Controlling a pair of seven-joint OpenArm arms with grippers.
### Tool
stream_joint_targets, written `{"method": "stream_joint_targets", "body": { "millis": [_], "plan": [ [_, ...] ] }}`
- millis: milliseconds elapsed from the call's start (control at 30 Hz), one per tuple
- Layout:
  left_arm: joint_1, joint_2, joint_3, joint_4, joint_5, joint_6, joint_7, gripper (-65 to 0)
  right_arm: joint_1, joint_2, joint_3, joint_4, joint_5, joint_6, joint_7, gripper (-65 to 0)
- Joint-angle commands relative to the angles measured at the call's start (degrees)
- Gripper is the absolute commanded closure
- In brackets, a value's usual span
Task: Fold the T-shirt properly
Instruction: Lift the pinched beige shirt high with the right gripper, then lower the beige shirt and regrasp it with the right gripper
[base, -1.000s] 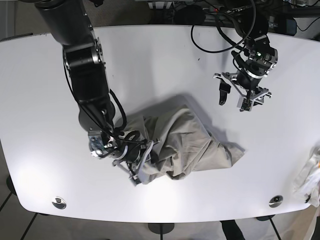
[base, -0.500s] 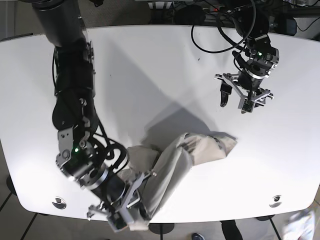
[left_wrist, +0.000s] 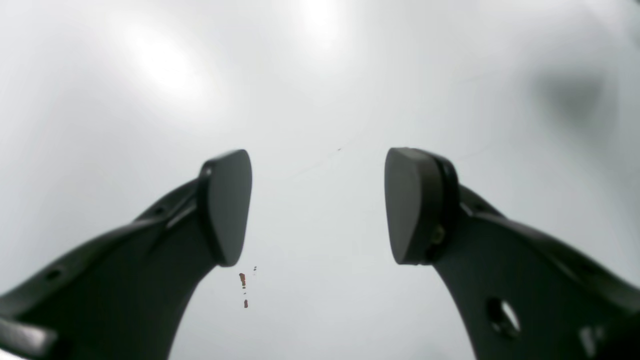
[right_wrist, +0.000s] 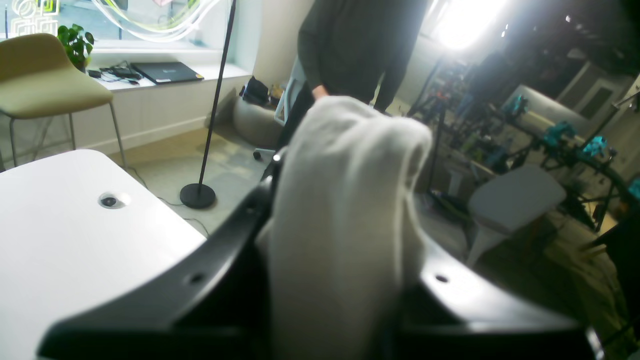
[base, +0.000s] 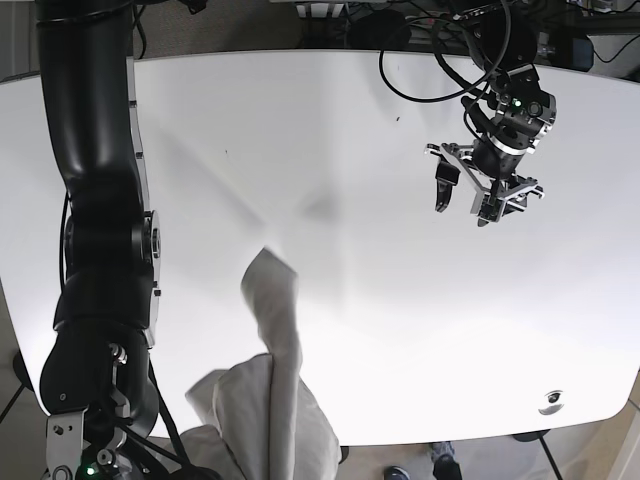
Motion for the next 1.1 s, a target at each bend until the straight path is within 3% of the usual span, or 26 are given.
{"method": "stream_joint_targets", "body": {
  "millis": [33, 367, 733, 900, 1100],
  "plan": [
    [-0.57, -0.22, 0.04, 0.89, -0.98, 0.24, -1.33, -38.6, 2.34, 0.15, 0.29, 0.62, 0.34, -0.49, -0.32, -2.1],
    [-1.01, -0.22, 1.36, 0.89, -0.98, 0.24, -1.33, -38.6, -9.27, 0.06, 1.87, 10.20, 0.78, -0.31, -5.68, -2.1],
    [-4.43, -0.66, -4.01, 1.86, -0.98, 0.15, -1.33, -38.6, -55.42, 0.06, 1.96, 29.72, 0.87, -0.31, -2.16, -2.5],
    [-5.84, -2.42, -6.03, 1.77, -0.98, 0.15, -1.33, -38.6, -72.48, 0.42, 2.05, 29.63, 0.78, -0.31, 3.46, -2.5],
    [-5.93, -4.00, -6.20, -0.60, -0.98, 0.15, -1.33, -38.6, -85.14, 0.06, 1.61, 28.40, 0.69, -0.31, 3.99, -2.5]
  ]
}}
